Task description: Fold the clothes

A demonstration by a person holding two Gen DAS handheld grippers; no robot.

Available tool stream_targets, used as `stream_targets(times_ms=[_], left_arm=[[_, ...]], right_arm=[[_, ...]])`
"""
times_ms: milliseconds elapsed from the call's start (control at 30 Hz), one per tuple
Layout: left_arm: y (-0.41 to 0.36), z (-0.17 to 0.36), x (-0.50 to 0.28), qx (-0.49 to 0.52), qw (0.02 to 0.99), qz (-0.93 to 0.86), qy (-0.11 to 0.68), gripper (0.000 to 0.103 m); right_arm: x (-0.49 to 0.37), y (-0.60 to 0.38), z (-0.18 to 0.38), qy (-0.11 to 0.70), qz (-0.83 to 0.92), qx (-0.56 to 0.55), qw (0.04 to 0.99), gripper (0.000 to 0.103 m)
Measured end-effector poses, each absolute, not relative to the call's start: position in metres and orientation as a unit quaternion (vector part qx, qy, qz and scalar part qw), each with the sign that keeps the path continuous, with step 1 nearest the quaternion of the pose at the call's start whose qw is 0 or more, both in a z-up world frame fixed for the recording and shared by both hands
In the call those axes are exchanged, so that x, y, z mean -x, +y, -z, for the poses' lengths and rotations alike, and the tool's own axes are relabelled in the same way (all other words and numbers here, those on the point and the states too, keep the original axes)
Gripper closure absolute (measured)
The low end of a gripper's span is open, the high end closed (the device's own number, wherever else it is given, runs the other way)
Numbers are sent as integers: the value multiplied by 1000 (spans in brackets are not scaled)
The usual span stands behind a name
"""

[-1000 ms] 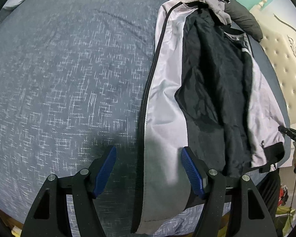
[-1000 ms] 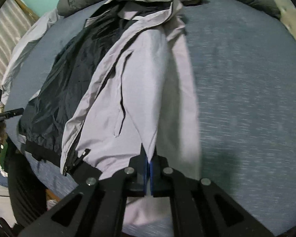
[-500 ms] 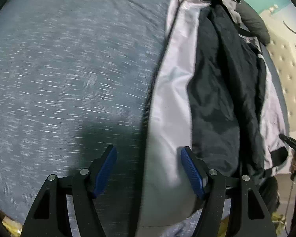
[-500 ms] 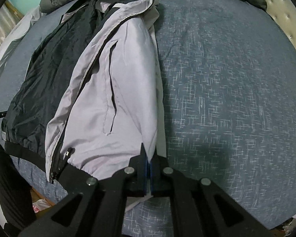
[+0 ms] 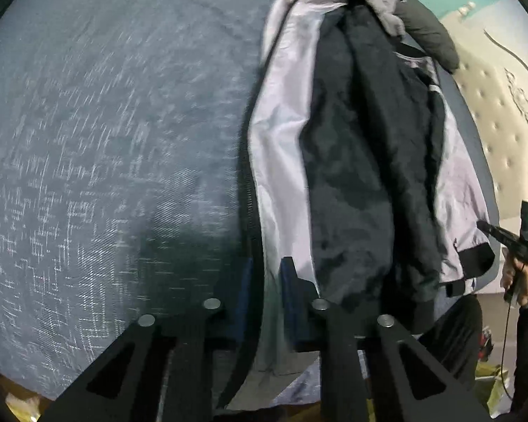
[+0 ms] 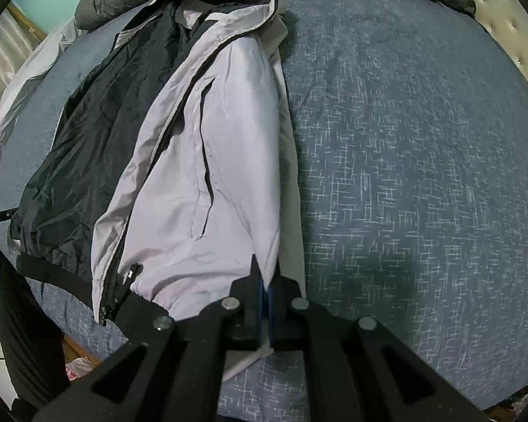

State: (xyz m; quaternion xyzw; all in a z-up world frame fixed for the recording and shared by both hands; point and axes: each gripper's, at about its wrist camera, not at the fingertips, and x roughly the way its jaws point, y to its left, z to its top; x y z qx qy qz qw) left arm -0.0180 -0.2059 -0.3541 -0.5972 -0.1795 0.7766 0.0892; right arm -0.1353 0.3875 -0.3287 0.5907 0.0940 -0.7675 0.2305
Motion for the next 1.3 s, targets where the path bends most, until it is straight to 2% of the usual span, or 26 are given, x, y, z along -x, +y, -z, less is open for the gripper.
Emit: stream_targets(times_ms=[300, 433, 567, 700, 733, 767, 833, 900, 933, 1067, 1167, 1267, 1300], left_arm=[[-134, 257, 35, 517, 193, -810, -198, 87], [-74, 240, 60, 502, 245, -806, -194, 87], [11, 266, 81, 516, 295, -785, -177, 87], [68, 314, 91, 571, 291, -752, -155, 86], [74, 323, 91, 580, 286, -748, -150, 84], [77, 329, 89, 588, 280, -744, -149, 78], [62, 329, 83, 588, 278, -741, -163, 68], [44, 318, 77, 577, 269, -754, -162, 47], [30, 311, 75, 570, 260, -764, -156, 44], [-43, 299, 67, 559, 189, -796, -134, 36], [-102, 308, 64, 569, 124, -801, -138, 35], [-121, 329, 60, 585, 101, -794, -132, 35], [-128, 335, 58, 590, 93, -791, -130, 35]], right_arm=[[132, 390, 323, 82, 773, -581, 242, 101], [131, 390, 319, 78, 775, -577, 245, 101], [125, 393, 312, 72, 777, -574, 248, 101], [124, 394, 311, 68, 775, -577, 249, 101], [124, 394, 311, 67, 775, -578, 249, 101], [125, 393, 312, 66, 774, -579, 249, 101], [126, 393, 312, 62, 771, -580, 256, 99], [128, 394, 312, 56, 768, -581, 262, 99], [129, 396, 311, 52, 769, -580, 262, 95], [137, 415, 297, 5, 780, -564, 271, 69], [144, 437, 284, -32, 791, -548, 271, 65], [157, 459, 289, -65, 800, -550, 231, 56], [160, 464, 296, -77, 797, -559, 217, 56]])
